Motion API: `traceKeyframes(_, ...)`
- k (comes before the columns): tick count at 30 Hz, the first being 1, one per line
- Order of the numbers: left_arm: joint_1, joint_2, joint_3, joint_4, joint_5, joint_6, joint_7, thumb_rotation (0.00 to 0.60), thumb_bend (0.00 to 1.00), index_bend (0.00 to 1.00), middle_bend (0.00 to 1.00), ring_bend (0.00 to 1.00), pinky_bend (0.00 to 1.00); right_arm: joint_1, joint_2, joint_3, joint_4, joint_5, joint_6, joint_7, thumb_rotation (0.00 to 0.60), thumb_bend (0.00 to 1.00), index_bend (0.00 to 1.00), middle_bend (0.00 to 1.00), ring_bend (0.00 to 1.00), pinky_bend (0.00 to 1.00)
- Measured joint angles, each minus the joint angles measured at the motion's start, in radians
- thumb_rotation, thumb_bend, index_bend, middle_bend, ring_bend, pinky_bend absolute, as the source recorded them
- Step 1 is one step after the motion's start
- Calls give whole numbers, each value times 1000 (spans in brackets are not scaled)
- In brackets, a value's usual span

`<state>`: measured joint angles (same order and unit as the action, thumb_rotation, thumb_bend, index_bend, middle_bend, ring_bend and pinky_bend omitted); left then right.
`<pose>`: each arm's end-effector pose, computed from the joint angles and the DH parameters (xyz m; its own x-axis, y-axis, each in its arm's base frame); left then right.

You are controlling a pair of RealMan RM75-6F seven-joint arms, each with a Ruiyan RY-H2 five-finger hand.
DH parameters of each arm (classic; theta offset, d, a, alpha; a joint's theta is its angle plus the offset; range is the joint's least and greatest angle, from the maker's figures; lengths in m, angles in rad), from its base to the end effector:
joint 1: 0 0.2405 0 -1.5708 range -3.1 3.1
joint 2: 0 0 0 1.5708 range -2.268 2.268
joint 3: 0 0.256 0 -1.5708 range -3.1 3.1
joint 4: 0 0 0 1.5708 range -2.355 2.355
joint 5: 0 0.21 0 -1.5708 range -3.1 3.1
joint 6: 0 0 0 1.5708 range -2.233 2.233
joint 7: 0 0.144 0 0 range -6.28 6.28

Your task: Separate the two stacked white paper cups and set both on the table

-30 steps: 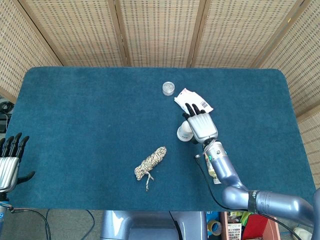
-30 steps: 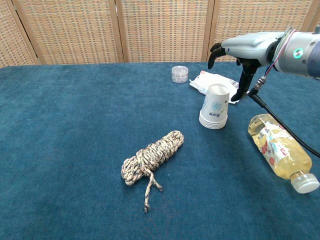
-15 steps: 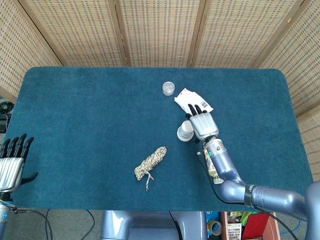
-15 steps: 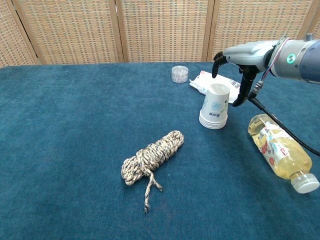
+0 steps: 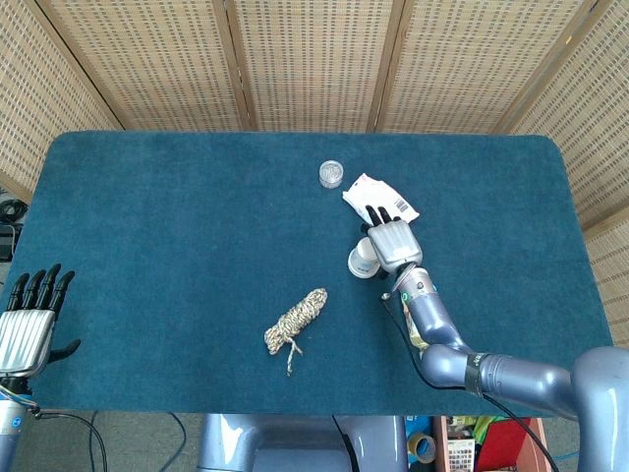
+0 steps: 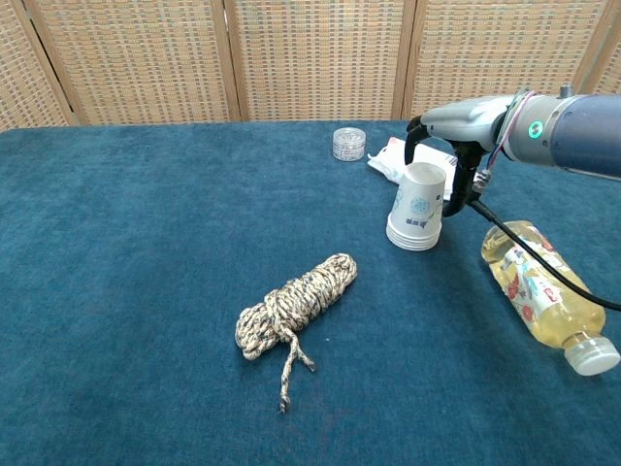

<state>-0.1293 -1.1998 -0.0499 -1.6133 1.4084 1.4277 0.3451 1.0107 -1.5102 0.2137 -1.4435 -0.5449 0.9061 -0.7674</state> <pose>-0.3098 0.1936 0.1293 0.6119 0.0614 0.7885 0.7892 0.0175 -0.6138 -0.1157 -0.4060 -0.0006 0.6318 -0.2826 0.7218 -0.7748 -0.2579 0.5772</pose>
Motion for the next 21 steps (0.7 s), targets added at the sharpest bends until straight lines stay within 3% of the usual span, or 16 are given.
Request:
traceKeyframes(2, -2, -3, -1, 3, -5, -5, 2, 600, 127, 0, 0, 0, 0, 3, -8, -2, 11, -1, 0, 9, 600, 217, 369, 150, 32, 361)
traceKeyframes(4, -5, -5, -1, 3, -6, -8, 3, 600, 127, 0, 0, 0, 0, 5, -15, -4, 21, -10, 6, 15, 600, 238, 458, 262, 132, 430)
traceKeyframes(6, -6, -7, -1, 4, -3, -7, 2, 600, 127, 0, 0, 0, 0, 3, -25, -5, 31, -27, 18, 24, 600, 261, 589, 442, 308, 560)
traceKeyframes(9, -8, -9, -1, 5, -3, -10, 1, 600, 127, 0, 0, 0, 0, -3, -42, -6, 48, -66, 39, 52, 600, 278, 704, 577, 449, 690)
traceKeyframes(15, -11, -12, 1, 6, -4, -16, 1, 600, 126, 0, 0, 0, 0, -29, -50, -9, 51, -138, 68, 113, 600, 284, 773, 654, 549, 790)
traceKeyframes(21, -11, -12, 2, 0, 2, -7, 0, 600, 135, 0, 0, 0, 0, -68, -23, 6, -11, -190, 112, 189, 600, 285, 780, 672, 571, 829)
